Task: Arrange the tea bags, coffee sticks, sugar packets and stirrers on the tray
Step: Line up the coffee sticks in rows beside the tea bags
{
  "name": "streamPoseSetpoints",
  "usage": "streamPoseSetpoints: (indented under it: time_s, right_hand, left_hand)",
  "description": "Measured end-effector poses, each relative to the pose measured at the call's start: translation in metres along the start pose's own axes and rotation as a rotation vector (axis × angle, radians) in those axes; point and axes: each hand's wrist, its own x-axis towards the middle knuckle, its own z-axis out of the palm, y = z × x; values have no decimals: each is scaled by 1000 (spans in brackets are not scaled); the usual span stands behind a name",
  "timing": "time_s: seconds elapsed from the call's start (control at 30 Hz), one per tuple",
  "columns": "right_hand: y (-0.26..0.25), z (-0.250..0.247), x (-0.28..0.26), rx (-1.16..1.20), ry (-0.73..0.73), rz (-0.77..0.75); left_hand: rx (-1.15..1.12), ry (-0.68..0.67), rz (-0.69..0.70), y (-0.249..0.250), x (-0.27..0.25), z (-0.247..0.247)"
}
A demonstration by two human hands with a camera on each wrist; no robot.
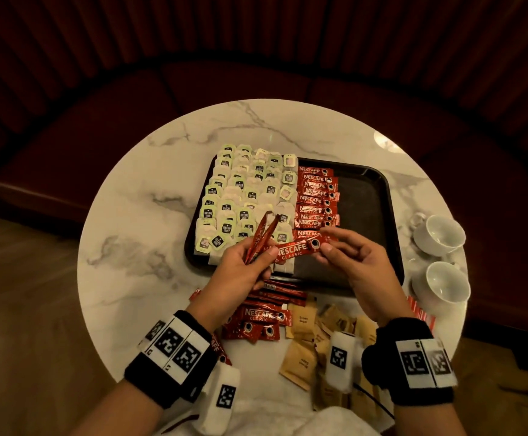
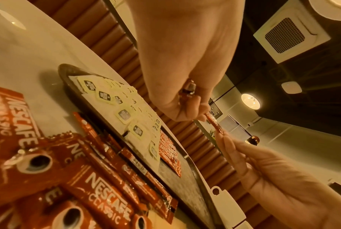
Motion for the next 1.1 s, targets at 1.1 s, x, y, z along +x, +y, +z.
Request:
streamPoseSetpoints:
  time_s: [1.1]
  right_hand:
    - [34,-34,71,-924,347,51]
  left_hand:
    - [36,118,-126,-15,1,-9]
